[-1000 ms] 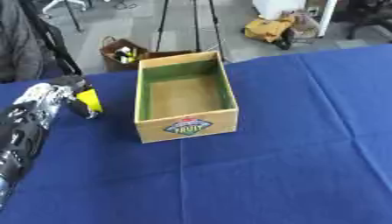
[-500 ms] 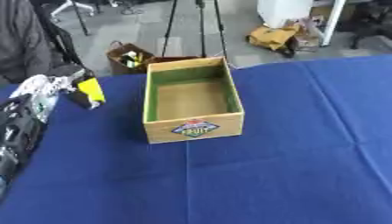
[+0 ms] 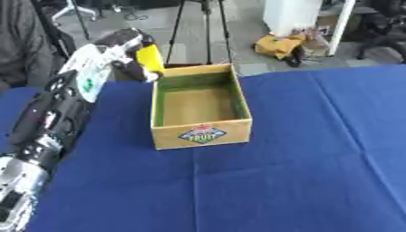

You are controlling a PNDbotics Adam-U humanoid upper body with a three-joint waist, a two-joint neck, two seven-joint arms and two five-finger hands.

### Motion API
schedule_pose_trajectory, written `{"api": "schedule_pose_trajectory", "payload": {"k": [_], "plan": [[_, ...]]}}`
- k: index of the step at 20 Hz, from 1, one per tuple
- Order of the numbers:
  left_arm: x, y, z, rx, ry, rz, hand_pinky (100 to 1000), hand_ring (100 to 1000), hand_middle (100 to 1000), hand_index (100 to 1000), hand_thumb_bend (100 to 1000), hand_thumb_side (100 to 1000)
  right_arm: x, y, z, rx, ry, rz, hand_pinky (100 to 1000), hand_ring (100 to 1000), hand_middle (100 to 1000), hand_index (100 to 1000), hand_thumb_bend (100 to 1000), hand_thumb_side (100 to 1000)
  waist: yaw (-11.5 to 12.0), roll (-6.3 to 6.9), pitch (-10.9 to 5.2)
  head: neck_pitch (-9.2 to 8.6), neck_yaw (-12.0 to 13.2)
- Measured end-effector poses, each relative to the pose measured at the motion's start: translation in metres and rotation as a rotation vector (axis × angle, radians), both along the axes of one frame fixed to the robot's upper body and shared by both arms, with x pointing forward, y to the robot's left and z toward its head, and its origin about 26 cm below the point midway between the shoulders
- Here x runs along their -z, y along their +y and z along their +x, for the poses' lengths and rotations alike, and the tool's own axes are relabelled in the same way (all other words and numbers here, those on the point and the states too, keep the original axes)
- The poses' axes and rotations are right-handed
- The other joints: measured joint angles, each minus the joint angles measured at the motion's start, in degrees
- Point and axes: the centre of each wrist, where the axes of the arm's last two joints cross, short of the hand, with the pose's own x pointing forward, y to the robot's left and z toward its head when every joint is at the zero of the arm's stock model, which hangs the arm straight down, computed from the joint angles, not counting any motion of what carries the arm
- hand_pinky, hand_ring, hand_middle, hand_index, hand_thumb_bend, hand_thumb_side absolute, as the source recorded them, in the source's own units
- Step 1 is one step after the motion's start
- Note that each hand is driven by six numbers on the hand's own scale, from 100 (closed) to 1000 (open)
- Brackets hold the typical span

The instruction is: Pick up objects on the table and place them in the box.

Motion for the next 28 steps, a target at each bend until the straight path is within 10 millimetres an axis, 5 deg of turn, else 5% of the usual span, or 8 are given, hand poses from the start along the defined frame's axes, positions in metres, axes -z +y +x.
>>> {"api": "schedule_pose_trajectory", "payload": {"k": [5, 9, 12, 13, 15, 17, 21, 28], "plan": [[0.026, -0.038, 0.008, 0.031, 0.056, 0.035, 639, 444, 336, 432, 273, 218, -0.001, 0.003, 0.001, -0.014, -0.002, 0.006, 519, 659, 716, 788, 100, 917, -0.58, 0.03, 0.53, -0.03, 0.3], [0.046, -0.041, 0.011, 0.016, 0.112, 0.062, 646, 455, 348, 444, 278, 219, -0.001, 0.004, 0.001, -0.016, -0.001, 0.01, 519, 659, 716, 788, 100, 918, -0.59, 0.03, 0.68, -0.07, 0.28], [0.059, -0.037, 0.011, -0.002, 0.156, 0.074, 677, 511, 441, 528, 365, 259, -0.001, 0.004, 0.001, -0.015, -0.001, 0.011, 519, 659, 716, 788, 100, 917, -0.55, 0.04, 0.74, -0.09, 0.26], [0.063, -0.035, 0.011, -0.007, 0.173, 0.076, 742, 605, 533, 636, 622, 382, -0.001, 0.004, 0.001, -0.015, -0.001, 0.012, 519, 659, 715, 788, 100, 917, -0.52, 0.04, 0.74, -0.09, 0.26], [0.067, -0.034, 0.011, -0.002, 0.196, 0.082, 846, 769, 720, 793, 1000, 623, -0.001, 0.004, 0.001, -0.015, -0.001, 0.012, 519, 660, 715, 788, 100, 917, -0.42, 0.03, 0.74, -0.09, 0.26], [0.069, -0.033, 0.01, 0.021, 0.203, 0.078, 892, 850, 821, 860, 1000, 773, 0.0, 0.004, 0.001, -0.015, -0.001, 0.013, 519, 659, 715, 788, 100, 916, -0.04, -0.01, 0.72, -0.09, 0.21], [0.059, -0.034, 0.006, 0.092, 0.114, 0.023, 912, 889, 874, 886, 1000, 953, 0.003, 0.004, 0.0, -0.011, 0.006, 0.021, 520, 659, 715, 787, 100, 915, 1.44, -0.55, 0.57, -0.01, -0.31], [0.015, -0.014, -0.009, 0.192, -0.183, -0.144, 879, 878, 868, 857, 1000, 1000, 0.007, 0.001, -0.002, 0.002, 0.014, 0.028, 522, 661, 715, 782, 100, 916, 5.09, -1.01, -0.28, 0.41, -1.85]]}}
